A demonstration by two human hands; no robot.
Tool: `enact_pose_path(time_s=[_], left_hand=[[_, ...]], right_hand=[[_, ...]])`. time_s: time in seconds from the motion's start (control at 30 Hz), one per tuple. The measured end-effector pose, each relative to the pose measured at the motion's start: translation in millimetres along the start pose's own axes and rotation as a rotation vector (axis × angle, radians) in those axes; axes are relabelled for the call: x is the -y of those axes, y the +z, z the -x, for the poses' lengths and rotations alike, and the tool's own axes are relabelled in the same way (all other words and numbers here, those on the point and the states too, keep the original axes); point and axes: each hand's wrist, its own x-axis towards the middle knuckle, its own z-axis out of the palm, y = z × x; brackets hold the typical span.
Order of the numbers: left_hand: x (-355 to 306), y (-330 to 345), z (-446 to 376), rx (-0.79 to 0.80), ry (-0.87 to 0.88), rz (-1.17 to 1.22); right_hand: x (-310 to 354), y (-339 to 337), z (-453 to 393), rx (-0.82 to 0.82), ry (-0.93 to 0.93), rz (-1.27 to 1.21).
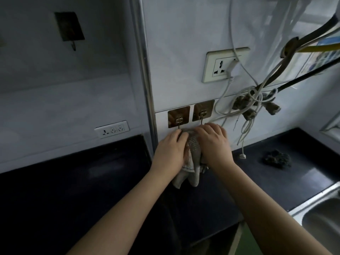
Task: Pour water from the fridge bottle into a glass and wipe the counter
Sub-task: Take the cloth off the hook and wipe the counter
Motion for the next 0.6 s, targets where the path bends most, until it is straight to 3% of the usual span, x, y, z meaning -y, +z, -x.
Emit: enact_pose_path(time_s=[0.1, 0.37, 0.6], left_hand=[[-4.9, -1.3, -1.6, -0.023, -0.037, 0.031], [-9.1, -6.3, -7.0, -0.148, -0.177, 0.180], [-7.7, -10.2, -14.8, -0.207, -0.053, 0.053]], right_hand=[[-6.3, -1.1, -2.2, -0.008, -0.026, -0.008], [-16.4, -2.4, -6.8, -0.226, -0.084, -0.083], [-19.9, -13.6, -9.2, -0.365, -0.106, -0.143]])
